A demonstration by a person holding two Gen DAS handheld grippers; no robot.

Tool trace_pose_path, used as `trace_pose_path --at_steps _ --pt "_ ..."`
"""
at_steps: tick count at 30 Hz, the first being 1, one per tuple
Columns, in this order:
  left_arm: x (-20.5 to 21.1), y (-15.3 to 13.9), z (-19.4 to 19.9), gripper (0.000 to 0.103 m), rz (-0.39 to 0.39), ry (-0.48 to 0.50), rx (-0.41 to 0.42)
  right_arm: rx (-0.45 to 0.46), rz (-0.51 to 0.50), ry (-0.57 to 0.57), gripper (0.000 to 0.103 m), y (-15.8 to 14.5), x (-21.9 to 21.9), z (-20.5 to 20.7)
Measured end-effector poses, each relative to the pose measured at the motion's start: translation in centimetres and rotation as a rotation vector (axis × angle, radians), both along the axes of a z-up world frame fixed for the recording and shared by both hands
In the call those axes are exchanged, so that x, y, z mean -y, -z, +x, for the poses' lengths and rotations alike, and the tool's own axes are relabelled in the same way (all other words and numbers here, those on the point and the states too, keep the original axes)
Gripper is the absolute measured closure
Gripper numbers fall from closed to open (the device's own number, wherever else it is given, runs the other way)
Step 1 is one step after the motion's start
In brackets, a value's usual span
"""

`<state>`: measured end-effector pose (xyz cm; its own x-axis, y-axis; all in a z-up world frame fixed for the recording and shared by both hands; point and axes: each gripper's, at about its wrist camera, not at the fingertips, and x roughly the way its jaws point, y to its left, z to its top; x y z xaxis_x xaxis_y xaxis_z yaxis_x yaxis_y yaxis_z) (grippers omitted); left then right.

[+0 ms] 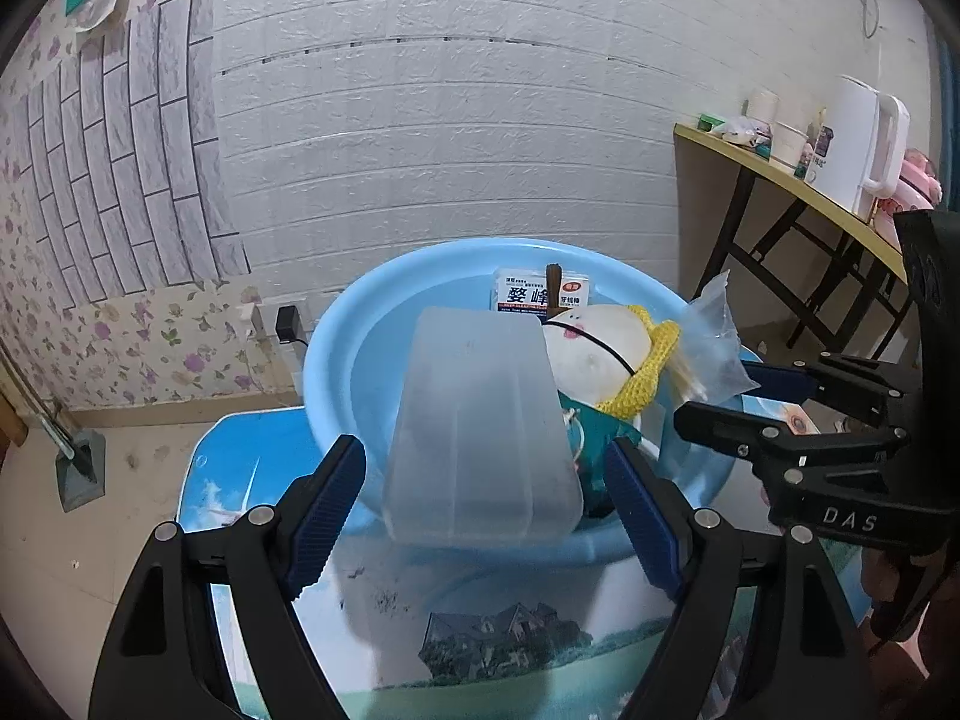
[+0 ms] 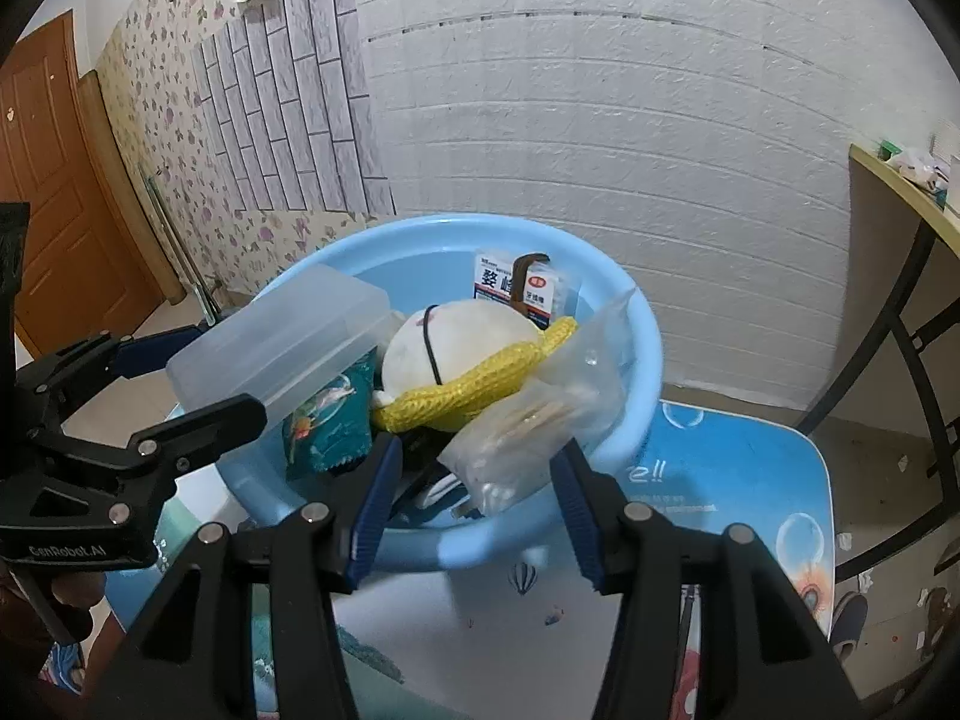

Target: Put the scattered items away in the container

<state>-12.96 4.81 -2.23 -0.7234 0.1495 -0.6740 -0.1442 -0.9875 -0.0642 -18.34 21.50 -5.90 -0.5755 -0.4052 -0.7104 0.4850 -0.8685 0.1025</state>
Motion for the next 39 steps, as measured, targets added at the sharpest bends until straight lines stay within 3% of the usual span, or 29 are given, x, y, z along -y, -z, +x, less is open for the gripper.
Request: trace_pose_path --at_steps 18,39 --pt "3.3 0.1 3.1 0.022 -0.005 -0.083 0.020 -0.030 -0.032 0.025 0.052 -1.5 -2.4 1.8" --pt "3.3 1.2 -0.4 0.021 -0.038 -0.086 0.011 -0.003 -0.020 0.029 0.052 -0.5 -2.1 1.2"
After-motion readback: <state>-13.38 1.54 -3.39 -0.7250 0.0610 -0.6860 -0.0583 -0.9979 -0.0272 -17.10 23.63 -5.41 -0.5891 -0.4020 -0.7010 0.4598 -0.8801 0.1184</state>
